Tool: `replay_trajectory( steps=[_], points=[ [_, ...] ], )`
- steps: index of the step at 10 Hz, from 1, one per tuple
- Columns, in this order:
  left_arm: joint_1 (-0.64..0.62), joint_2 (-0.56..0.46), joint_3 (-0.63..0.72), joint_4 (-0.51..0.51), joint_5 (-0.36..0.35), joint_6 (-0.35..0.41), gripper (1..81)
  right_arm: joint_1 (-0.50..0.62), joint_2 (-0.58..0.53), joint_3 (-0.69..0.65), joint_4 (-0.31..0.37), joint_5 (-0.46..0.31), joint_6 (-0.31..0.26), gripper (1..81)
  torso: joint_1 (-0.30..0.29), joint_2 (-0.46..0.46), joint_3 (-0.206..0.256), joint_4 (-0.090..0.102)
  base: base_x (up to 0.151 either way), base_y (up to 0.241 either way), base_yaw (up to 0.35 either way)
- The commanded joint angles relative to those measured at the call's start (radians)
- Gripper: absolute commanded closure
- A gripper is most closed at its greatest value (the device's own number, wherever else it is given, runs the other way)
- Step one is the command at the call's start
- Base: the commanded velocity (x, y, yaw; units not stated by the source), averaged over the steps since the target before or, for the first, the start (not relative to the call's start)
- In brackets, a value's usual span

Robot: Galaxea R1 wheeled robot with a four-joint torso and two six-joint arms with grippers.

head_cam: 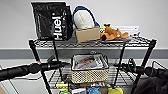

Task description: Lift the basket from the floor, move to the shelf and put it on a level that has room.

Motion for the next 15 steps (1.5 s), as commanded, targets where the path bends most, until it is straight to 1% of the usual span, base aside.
replay_trajectory(
  steps=[1,2,3,4,6,8,10,12,14,15],
  points=[
    [-0.033,-0.186,0.204,0.017,-0.074,0.006,1.0,0.015,-0.205,0.237,0.017,0.120,0.004,1.0,0.000,0.000,0.000,0.000,0.000,0.000,0.000],
    [0.007,-0.217,0.241,0.029,-0.096,0.006,1.0,-0.017,-0.251,0.287,0.023,0.148,0.004,1.0,0.000,0.000,0.000,0.000,0.000,0.000,0.000],
    [0.066,-0.246,0.278,0.032,-0.131,0.007,1.0,-0.063,-0.297,0.327,0.031,0.173,0.004,1.0,0.000,0.000,0.000,0.000,0.000,0.000,0.000],
    [0.126,-0.268,0.309,0.057,-0.166,0.009,1.0,-0.119,-0.334,0.360,0.031,0.200,0.003,1.0,0.000,0.000,0.000,0.000,0.000,0.000,0.000],
    [0.231,-0.314,0.368,0.093,-0.228,0.009,1.0,-0.236,-0.360,0.384,0.031,0.246,0.003,1.0,-0.001,-0.001,0.001,0.000,0.000,0.000,0.000],
    [0.341,-0.355,0.413,0.138,-0.271,0.009,1.0,-0.357,-0.368,0.398,0.019,0.277,0.001,1.0,-0.002,-0.001,0.002,0.000,0.000,0.000,0.000],
    [0.455,-0.384,0.422,0.204,-0.290,0.011,1.0,-0.483,-0.365,0.403,0.017,0.288,-0.006,1.0,-0.002,-0.001,0.003,0.000,0.000,0.000,0.000],
    [0.620,-0.387,0.421,0.282,-0.396,0.011,1.0,-0.595,-0.364,0.398,0.016,0.303,-0.011,1.0,-0.002,-0.001,0.003,0.000,0.000,0.000,0.000],
    [0.801,-0.357,0.378,0.383,-0.499,0.011,1.0,-0.692,-0.336,0.366,-0.047,0.303,-0.020,1.0,-0.003,-0.002,0.003,0.000,0.000,0.000,0.000],
    [0.888,-0.337,0.335,0.408,-0.560,0.011,1.0,-0.738,-0.310,0.340,-0.066,0.303,-0.020,1.0,-0.003,-0.002,0.004,0.000,0.000,0.000,0.000]
  ],
)
